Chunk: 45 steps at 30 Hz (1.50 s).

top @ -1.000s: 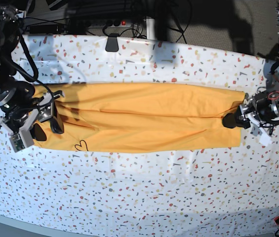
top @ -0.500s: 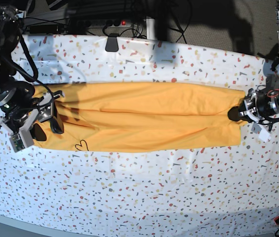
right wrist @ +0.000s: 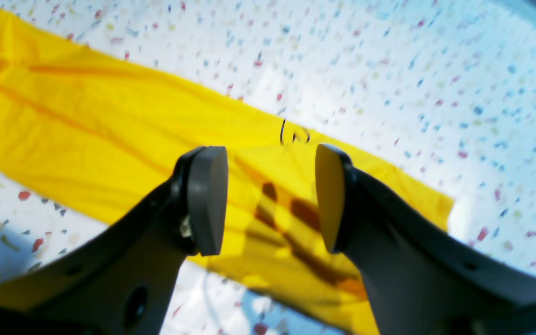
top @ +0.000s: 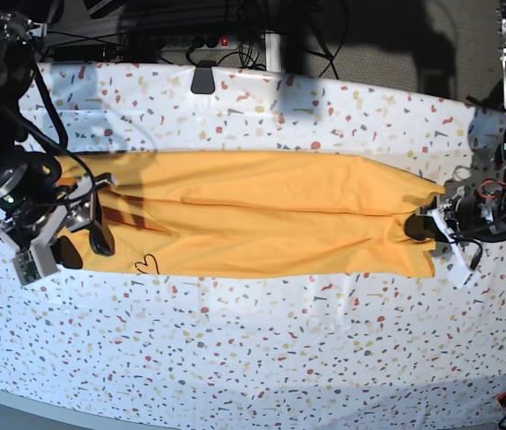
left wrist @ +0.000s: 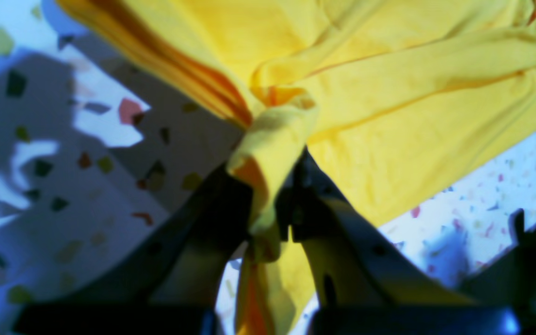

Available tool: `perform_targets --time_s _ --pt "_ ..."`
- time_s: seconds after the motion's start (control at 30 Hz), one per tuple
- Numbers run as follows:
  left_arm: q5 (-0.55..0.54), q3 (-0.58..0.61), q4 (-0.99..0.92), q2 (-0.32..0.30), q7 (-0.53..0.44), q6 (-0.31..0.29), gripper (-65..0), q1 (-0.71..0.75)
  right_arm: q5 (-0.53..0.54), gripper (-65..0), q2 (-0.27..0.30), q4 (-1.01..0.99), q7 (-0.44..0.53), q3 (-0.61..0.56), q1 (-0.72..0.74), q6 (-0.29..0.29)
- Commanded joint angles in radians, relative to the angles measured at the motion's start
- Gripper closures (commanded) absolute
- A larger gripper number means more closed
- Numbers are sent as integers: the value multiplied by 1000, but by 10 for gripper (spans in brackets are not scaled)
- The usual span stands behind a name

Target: Fold the T-shirt properly

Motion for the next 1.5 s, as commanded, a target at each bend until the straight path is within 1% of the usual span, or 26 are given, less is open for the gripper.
perform_targets --time_s 0.0,0.07,0.13,0.3,0.37,0.43,0.6,0.63,0.73,0.77,0.87,1.1,1.17,1.2,1.23,1.27,1.3,1.4,1.47 --pt "2 -5 40 13 -2 6 0 -24 10 -299 14 27 29 6 29 6" --pt "20 -5 72 62 27 42 0 -25 10 -299 13 41 29 6 51 6" --pt "31 -4 83 121 51 47 0 -25 10 -299 13 57 36 6 73 6" --pt "191 -3 83 298 50 47 0 -25 11 -299 14 74 47 6 127 6" --pt "237 -3 83 357 50 52 0 -24 26 -299 14 74 47 6 140 6" --pt "267 -3 83 406 49 66 0 -25 42 -299 14 74 47 6 145 6" --pt "290 -3 83 520 8 66 0 -25 57 -299 14 74 47 6 145 6" --pt "308 -3 83 544 -5 66 0 -25 69 -299 14 74 47 6 145 6" --pt "407 -3 83 606 -40 66 0 -25 85 -299 14 74 45 6 146 6" --pt "412 10 82 605 -46 68 0 -24 86 -299 14 74 45 6 146 6" --pt "472 35 82 604 -49 69 0 -24 85 -299 14 73 27 6 146 6" --pt "452 43 82 605 -58 68 0 -25 89 -299 14 73 27 6 146 6" --pt "426 43 82 605 -32 68 -184 -25 89 -299 14 73 27 6 146 6" --pt "418 43 82 605 -29 68 -263 -25 89 -299 14 73 27 6 146 6" --pt "407 43 82 604 -29 69 -314 -25 89 -299 14 73 28 6 146 7" --pt "393 43 82 605 -29 69 -338 -25 89 -299 14 73 28 6 146 7" --pt "371 43 82 604 -30 68 -344 -26 89 -299 14 73 28 6 146 7" --pt "270 43 82 605 -31 68 -344 -31 88 -299 14 73 28 6 146 7" --pt "183 43 82 605 -33 53 -344 -35 88 -299 14 73 28 6 146 7"
